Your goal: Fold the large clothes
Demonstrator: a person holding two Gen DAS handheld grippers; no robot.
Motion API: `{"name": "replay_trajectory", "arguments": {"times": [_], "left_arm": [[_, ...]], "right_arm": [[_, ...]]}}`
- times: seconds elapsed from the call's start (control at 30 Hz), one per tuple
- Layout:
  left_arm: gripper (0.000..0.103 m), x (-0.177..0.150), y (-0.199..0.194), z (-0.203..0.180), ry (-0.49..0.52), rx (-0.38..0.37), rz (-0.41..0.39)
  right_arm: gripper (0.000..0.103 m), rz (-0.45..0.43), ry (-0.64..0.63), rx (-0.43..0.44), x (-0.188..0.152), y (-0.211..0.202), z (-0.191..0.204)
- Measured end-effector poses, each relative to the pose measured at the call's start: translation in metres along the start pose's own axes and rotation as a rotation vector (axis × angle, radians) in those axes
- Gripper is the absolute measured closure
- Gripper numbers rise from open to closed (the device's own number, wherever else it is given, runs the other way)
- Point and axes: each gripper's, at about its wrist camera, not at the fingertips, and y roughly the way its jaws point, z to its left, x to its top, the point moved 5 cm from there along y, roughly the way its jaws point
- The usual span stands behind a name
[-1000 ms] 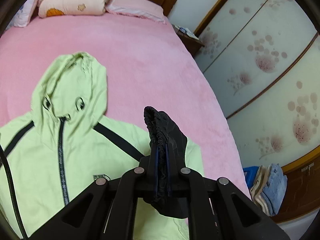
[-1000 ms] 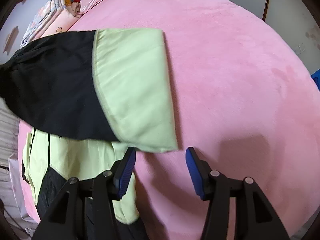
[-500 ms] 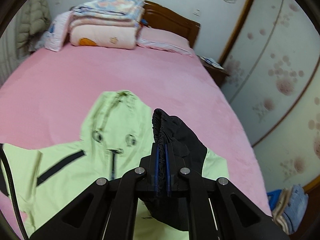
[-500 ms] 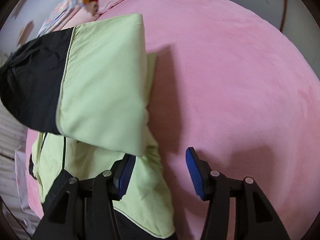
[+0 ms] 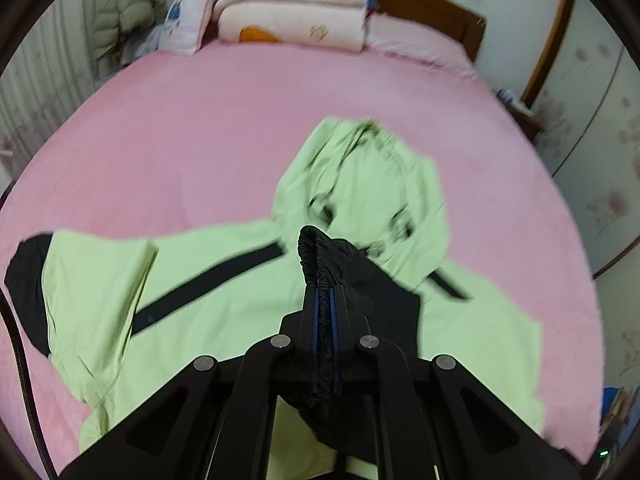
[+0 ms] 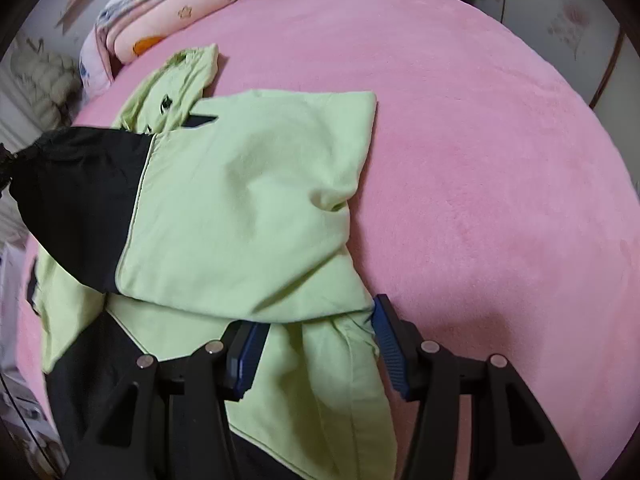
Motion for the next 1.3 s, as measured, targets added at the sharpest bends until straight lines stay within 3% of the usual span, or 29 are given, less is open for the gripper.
{"name": "replay_trajectory", "arguments": {"times": [0.2, 0.23, 0.27, 0.37, 0.5, 0.63, 0.77, 0.9, 1.0, 1.03, 1.13, 1.3], "left_arm": [[0.1, -0.028, 0.031, 0.023, -0.005, 0.081, 0.032], [0.1, -0.032, 0.034, 0.025, -0.009, 0.091, 0.04], [0.1, -0.035, 0.038, 0.028, -0.012, 0.099, 0.046], [0.1, -0.046, 0.055, 0.037, 0.004, 0.134, 0.068], [0.099, -0.066, 0.081, 0.044, 0.066, 0.209, 0.111], [0.096, -0.072, 0.09, 0.051, 0.079, 0.234, 0.119], [0.087, -0.064, 0.086, 0.057, 0.044, 0.201, 0.152], [0.072, -0.046, 0.062, 0.062, 0.014, 0.164, 0.131], [0.06, -0.031, 0.04, 0.056, 0.007, 0.126, 0.081], [0.058, -0.025, 0.034, 0.051, 0.005, 0.11, 0.061], [0.058, -0.014, 0.029, 0.037, 0.003, 0.064, 0.037], [0.058, -0.015, 0.05, 0.007, 0.033, 0.027, 0.064]], "right_arm": [[0.051, -0.073, -0.076, -0.126, 0.01, -0.001, 0.001], [0.058, -0.097, -0.084, -0.162, 0.013, -0.002, 0.001], [0.074, -0.105, -0.088, -0.179, 0.012, -0.003, 0.001], [0.082, -0.106, -0.072, -0.217, 0.007, 0.001, -0.003], [0.082, -0.037, -0.105, -0.278, -0.008, 0.015, -0.001], [0.074, 0.003, -0.112, -0.253, -0.01, 0.009, -0.001], [0.064, 0.045, -0.058, -0.094, -0.011, -0.014, -0.009], [0.061, 0.01, -0.049, -0.015, -0.001, -0.049, -0.012], [0.047, -0.047, -0.034, -0.021, 0.028, -0.065, -0.014], [0.042, -0.057, -0.026, -0.017, 0.038, -0.065, -0.015], [0.041, -0.068, 0.003, 0.001, 0.074, -0.05, -0.018], [0.041, -0.03, 0.034, -0.018, 0.126, 0.007, -0.028]]}}
